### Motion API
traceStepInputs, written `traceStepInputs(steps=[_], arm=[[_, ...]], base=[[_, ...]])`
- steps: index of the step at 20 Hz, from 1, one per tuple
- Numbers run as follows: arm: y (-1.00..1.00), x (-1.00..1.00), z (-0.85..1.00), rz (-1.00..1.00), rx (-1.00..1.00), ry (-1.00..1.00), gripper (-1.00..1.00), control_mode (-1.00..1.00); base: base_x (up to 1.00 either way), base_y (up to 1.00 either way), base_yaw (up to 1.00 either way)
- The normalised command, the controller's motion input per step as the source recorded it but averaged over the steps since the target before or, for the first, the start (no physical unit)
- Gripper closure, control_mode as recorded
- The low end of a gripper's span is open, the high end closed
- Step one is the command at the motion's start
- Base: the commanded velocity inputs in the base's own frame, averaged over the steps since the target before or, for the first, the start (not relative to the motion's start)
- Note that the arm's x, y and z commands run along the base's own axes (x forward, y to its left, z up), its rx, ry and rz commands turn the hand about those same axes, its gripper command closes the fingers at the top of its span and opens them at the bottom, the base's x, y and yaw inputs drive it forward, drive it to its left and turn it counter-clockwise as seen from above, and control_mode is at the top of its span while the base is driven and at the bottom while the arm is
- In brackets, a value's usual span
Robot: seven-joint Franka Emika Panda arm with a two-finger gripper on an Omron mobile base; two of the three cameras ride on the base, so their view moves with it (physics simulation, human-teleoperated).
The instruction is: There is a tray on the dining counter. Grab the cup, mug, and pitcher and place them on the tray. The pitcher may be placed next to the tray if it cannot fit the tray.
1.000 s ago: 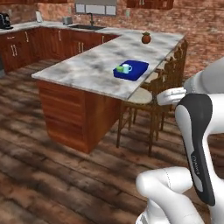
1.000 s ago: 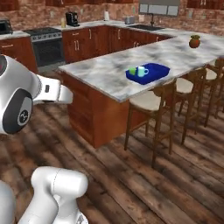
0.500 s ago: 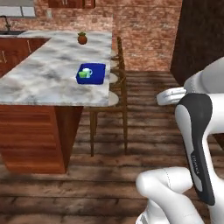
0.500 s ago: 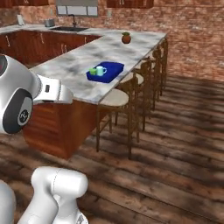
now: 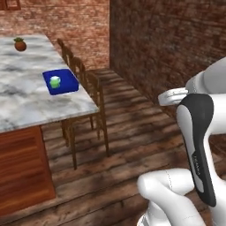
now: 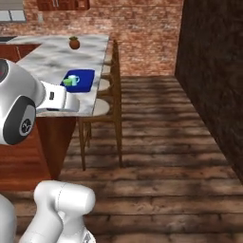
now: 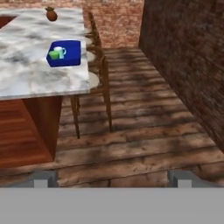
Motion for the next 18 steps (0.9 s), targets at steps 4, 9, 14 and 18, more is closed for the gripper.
traceStepInputs(steps=[4, 9, 14, 18], arm=[[0.00, 0.00, 0.00, 0.00, 0.00, 0.00, -1.00, 1.00], [0.00, 0.00, 0.00, 0.00, 0.00, 0.00, -1.00, 1.00], [0.00, 0.00, 0.00, 0.00, 0.00, 0.00, -1.00, 1.00], [0.00, 0.00, 0.00, 0.00, 0.00, 0.00, -1.00, 1.00]], base=[[-0.02, 1.00, -0.22], [-0.17, 1.00, 0.02], [-0.24, 1.00, 0.07], [-0.03, 1.00, 0.08]])
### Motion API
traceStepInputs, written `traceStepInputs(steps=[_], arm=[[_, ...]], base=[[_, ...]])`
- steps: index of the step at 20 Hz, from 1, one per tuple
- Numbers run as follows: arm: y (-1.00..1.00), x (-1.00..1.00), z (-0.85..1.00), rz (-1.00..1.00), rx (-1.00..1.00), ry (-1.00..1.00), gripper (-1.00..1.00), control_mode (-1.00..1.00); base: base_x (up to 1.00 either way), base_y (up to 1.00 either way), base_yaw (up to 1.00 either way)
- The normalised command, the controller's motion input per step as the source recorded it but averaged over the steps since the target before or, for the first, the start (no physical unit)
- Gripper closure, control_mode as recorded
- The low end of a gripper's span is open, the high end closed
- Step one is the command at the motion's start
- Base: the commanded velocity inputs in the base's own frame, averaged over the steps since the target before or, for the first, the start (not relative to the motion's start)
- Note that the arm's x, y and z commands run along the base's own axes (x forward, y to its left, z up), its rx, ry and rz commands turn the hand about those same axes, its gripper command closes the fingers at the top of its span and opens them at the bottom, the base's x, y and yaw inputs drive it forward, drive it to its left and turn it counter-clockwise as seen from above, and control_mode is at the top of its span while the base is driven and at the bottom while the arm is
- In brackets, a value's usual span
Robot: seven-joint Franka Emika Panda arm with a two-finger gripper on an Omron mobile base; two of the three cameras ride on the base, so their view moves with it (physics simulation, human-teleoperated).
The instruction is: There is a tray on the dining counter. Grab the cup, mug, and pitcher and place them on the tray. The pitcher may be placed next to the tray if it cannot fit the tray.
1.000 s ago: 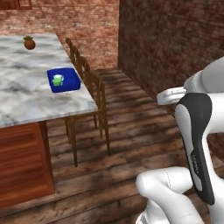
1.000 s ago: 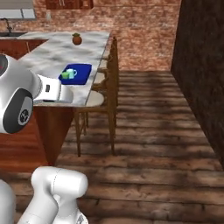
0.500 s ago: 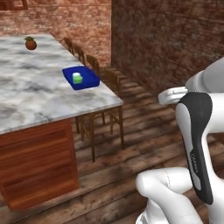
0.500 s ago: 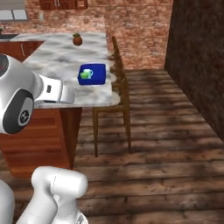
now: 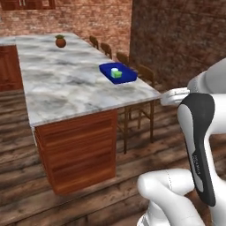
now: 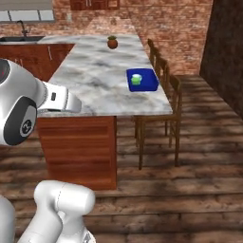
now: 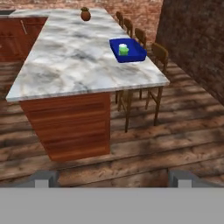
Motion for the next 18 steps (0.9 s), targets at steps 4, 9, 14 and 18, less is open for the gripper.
traceStepInputs(steps=[4, 9, 14, 18], arm=[[0.00, 0.00, 0.00, 0.00, 0.00, 0.00, -1.00, 1.00], [0.00, 0.00, 0.00, 0.00, 0.00, 0.00, -1.00, 1.00], [0.00, 0.00, 0.00, 0.00, 0.00, 0.00, -1.00, 1.00], [0.00, 0.00, 0.00, 0.00, 0.00, 0.00, -1.00, 1.00]], base=[[0.00, 1.00, 0.10], [0.00, 1.00, 0.09], [0.00, 1.00, 0.06], [0.00, 1.00, 0.07]])
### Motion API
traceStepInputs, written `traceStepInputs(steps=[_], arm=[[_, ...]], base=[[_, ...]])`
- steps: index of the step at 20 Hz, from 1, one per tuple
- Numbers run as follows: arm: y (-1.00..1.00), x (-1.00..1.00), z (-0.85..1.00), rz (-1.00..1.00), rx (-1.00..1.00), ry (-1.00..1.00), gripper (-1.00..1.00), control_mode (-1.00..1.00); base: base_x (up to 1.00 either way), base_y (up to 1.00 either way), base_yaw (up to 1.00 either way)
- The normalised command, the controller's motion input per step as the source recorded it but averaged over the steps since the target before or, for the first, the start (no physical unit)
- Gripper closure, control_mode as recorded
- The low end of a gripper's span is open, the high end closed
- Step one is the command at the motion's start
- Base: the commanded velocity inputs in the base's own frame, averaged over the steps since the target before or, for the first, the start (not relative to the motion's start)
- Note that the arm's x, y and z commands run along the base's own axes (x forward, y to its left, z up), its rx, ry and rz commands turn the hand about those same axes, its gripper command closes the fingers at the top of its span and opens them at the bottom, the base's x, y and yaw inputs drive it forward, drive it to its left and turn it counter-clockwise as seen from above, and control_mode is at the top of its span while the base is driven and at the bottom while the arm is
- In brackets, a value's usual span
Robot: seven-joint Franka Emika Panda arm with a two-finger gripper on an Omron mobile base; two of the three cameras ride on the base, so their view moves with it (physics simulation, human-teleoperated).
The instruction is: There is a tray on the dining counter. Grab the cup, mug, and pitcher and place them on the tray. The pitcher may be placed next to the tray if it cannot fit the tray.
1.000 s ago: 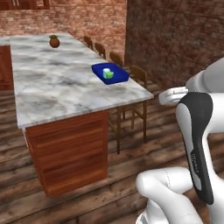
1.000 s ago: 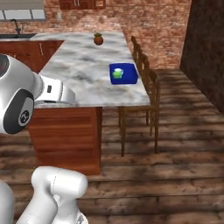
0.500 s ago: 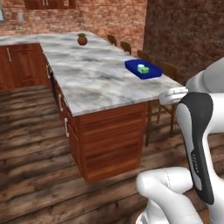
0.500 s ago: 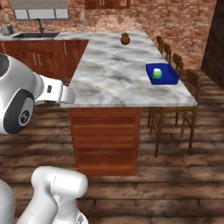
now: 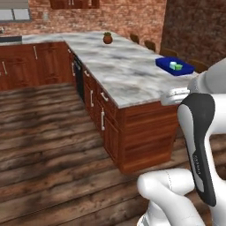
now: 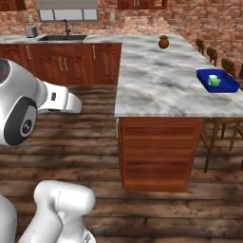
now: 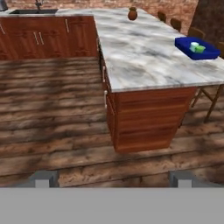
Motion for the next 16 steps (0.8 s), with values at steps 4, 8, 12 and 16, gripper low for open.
traceStepInputs(steps=[4, 8, 12, 16], arm=[[0.00, 0.00, 0.00, 0.00, 0.00, 0.00, -1.00, 1.00], [0.00, 0.00, 0.00, 0.00, 0.00, 0.00, -1.00, 1.00], [0.00, 0.00, 0.00, 0.00, 0.00, 0.00, -1.00, 1.00], [0.00, 0.00, 0.00, 0.00, 0.00, 0.00, -1.00, 1.00]], base=[[0.00, 1.00, 0.07], [0.00, 1.00, 0.06], [0.06, 1.00, 0.05], [0.64, 1.00, 0.01]])
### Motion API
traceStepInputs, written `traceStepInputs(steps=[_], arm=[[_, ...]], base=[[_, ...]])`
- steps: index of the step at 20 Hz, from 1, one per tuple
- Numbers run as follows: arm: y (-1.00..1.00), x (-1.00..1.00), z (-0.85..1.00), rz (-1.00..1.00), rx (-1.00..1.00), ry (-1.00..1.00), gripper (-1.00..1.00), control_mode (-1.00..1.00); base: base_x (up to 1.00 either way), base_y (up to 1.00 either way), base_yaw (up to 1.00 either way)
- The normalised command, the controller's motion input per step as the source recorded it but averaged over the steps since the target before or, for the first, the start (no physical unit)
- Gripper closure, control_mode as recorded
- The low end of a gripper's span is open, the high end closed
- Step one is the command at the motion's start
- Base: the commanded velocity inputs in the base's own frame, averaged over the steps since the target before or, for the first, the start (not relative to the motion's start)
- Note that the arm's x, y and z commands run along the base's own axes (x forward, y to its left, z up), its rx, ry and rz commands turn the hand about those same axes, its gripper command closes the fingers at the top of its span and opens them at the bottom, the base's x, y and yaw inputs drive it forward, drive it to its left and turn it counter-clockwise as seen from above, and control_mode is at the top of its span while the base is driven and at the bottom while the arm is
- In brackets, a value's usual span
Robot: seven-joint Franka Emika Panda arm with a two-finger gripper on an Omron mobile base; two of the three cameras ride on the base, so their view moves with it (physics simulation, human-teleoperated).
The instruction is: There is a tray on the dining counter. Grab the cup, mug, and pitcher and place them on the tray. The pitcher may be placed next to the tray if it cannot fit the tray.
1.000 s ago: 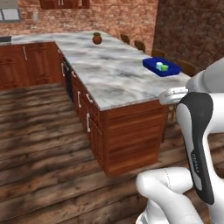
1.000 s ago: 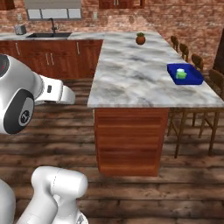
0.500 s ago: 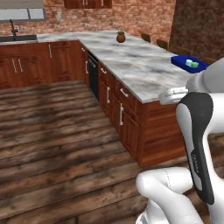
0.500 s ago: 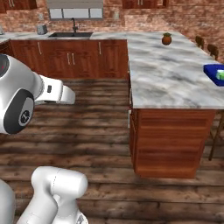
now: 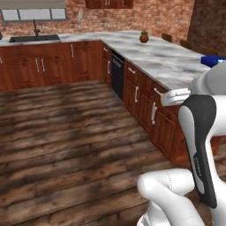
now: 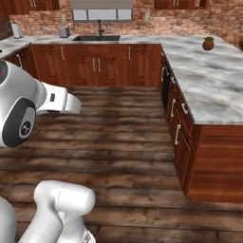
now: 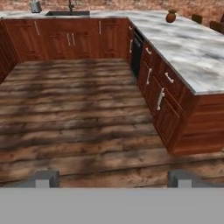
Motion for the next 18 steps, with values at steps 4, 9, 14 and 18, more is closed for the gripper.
traceStepInputs(steps=[4, 9, 14, 18], arm=[[0.00, 0.00, 0.00, 0.00, 0.00, 0.00, -1.00, 1.00], [0.00, 0.00, 0.00, 0.00, 0.00, 0.00, -1.00, 1.00], [0.00, 0.00, 0.00, 0.00, 0.00, 0.00, -1.00, 1.00], [0.00, 0.00, 0.00, 0.00, 0.00, 0.00, -1.00, 1.00]], base=[[1.00, 1.00, 0.00], [1.00, 1.00, 0.00], [1.00, 1.00, 0.00], [1.00, 1.00, 0.00]])
